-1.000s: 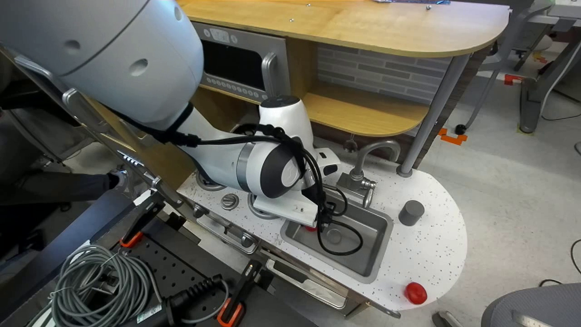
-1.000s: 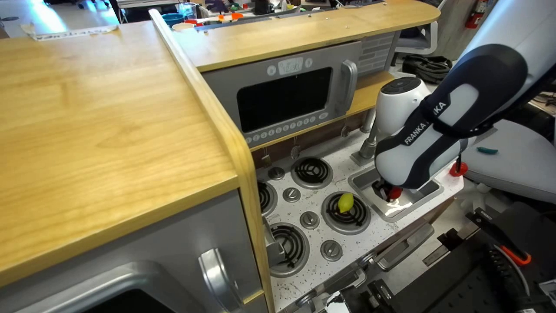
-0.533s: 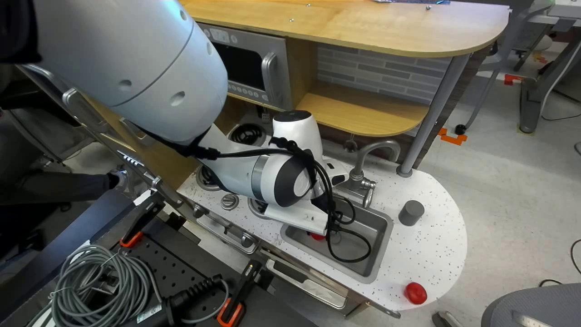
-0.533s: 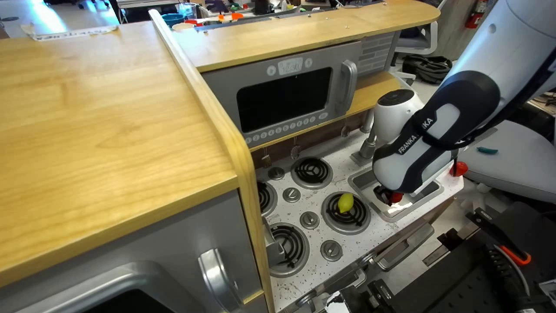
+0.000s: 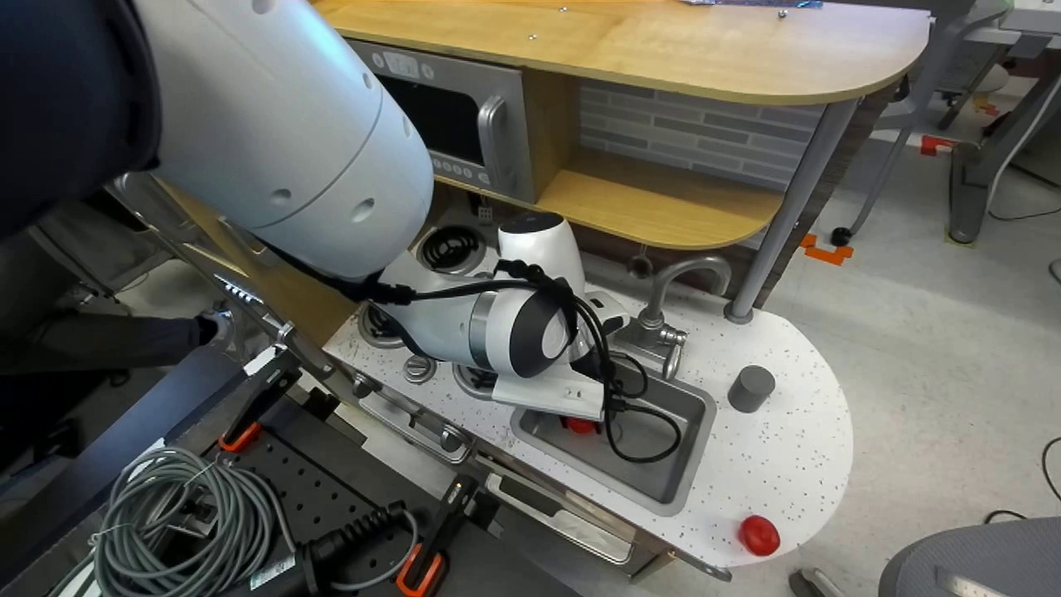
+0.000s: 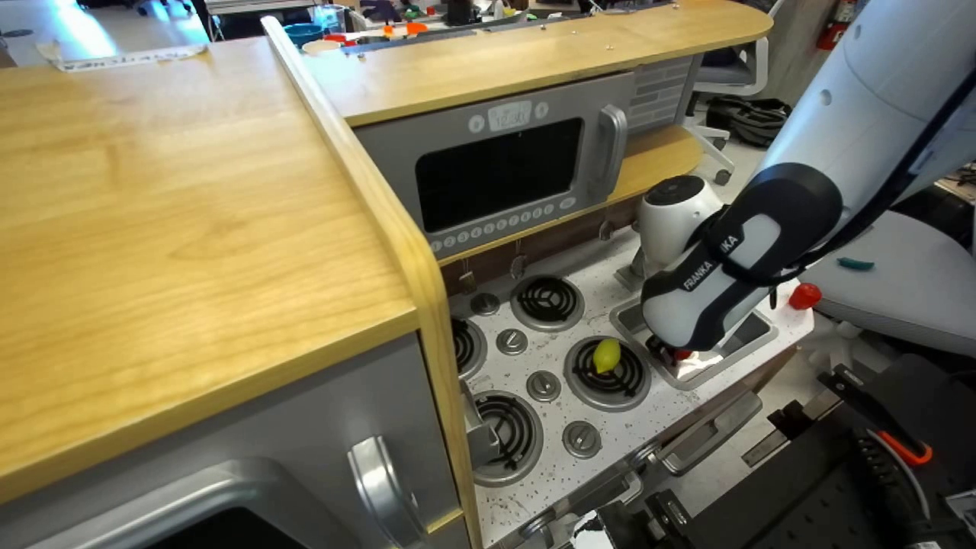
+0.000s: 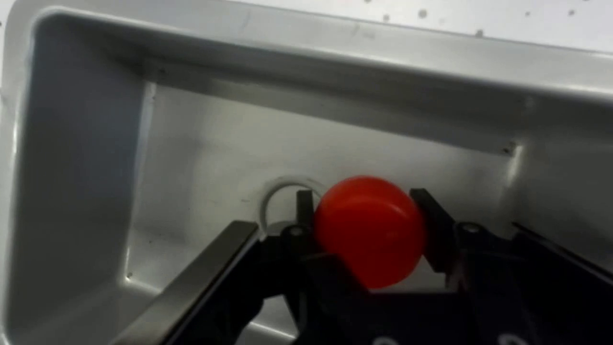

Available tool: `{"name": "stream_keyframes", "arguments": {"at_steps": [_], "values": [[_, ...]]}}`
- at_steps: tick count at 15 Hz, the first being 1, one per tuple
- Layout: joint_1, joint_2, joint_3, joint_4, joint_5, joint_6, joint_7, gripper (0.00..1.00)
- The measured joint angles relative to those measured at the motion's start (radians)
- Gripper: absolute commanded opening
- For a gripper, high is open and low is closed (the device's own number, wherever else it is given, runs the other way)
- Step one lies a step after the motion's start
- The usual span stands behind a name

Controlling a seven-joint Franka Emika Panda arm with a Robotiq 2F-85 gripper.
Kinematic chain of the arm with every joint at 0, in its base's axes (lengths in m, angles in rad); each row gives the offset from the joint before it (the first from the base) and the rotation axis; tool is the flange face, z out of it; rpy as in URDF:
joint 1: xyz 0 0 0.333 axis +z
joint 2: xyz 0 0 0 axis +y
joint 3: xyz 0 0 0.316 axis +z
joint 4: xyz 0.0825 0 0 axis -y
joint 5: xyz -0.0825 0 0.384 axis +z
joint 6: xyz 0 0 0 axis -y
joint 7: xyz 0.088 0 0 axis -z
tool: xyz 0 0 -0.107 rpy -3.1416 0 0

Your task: Put the orange object in the sink

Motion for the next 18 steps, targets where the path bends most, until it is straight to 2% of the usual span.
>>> {"name": "stream_keyframes", "arguments": {"at_steps": [4,5,6,9,18], "values": [[-0.001,0.027,-0.001,0.045,-0.022,-0.001,-0.027,0.27],[-0.001,0.034,-0.002,0.056,-0.029,-0.002,-0.03,0.77],[-0.001,0.041,-0.003,0.066,-0.032,-0.002,-0.034,0.79],[-0.003,0.06,-0.008,0.091,-0.034,-0.01,-0.044,0.98],[-0.02,0.069,-0.001,0.133,-0.028,-0.066,-0.048,1.0]]}}
